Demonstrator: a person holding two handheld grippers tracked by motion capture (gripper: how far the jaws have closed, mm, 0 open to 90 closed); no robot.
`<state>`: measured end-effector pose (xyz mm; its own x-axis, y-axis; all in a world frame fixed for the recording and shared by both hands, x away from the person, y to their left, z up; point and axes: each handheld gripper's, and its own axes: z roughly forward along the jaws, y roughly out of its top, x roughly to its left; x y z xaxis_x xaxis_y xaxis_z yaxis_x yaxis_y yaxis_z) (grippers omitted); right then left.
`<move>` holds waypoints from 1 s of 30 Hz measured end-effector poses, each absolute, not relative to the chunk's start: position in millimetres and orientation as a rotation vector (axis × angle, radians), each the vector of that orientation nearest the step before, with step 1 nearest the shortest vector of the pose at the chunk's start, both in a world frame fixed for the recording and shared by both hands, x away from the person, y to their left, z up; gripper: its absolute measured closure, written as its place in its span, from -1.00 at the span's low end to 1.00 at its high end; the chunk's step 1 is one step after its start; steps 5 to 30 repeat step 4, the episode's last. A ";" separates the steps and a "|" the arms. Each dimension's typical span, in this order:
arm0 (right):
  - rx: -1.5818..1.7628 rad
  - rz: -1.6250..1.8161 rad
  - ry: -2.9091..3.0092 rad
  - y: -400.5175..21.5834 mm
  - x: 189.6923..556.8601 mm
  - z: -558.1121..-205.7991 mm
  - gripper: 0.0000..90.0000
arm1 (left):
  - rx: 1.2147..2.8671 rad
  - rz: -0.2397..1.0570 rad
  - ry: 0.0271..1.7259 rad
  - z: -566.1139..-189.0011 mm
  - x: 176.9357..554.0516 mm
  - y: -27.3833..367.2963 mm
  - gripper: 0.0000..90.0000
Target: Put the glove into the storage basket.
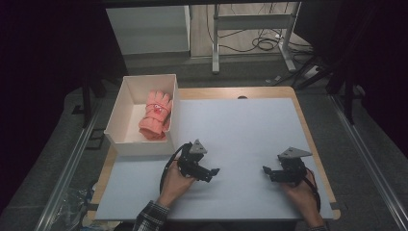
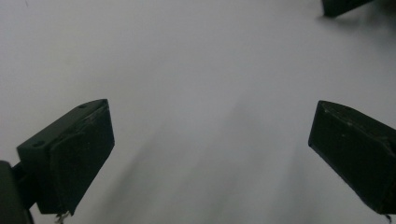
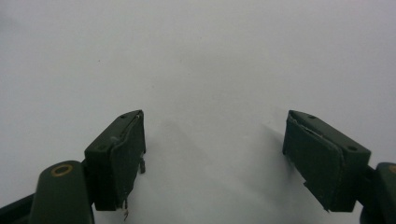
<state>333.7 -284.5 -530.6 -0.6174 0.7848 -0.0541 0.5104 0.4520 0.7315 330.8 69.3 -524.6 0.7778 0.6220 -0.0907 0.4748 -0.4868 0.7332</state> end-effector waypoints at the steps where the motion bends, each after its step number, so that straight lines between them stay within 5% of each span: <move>1: 1.094 0.976 2.321 -284.5 333.7 -530.6 -0.52 | 2.180 0.238 0.819 -528.2 330.7 69.2 -0.99; 30: 1.097 0.976 2.322 -284.4 333.6 -530.6 -0.52 | 2.186 0.235 0.839 -538.2 330.2 69.6 -0.99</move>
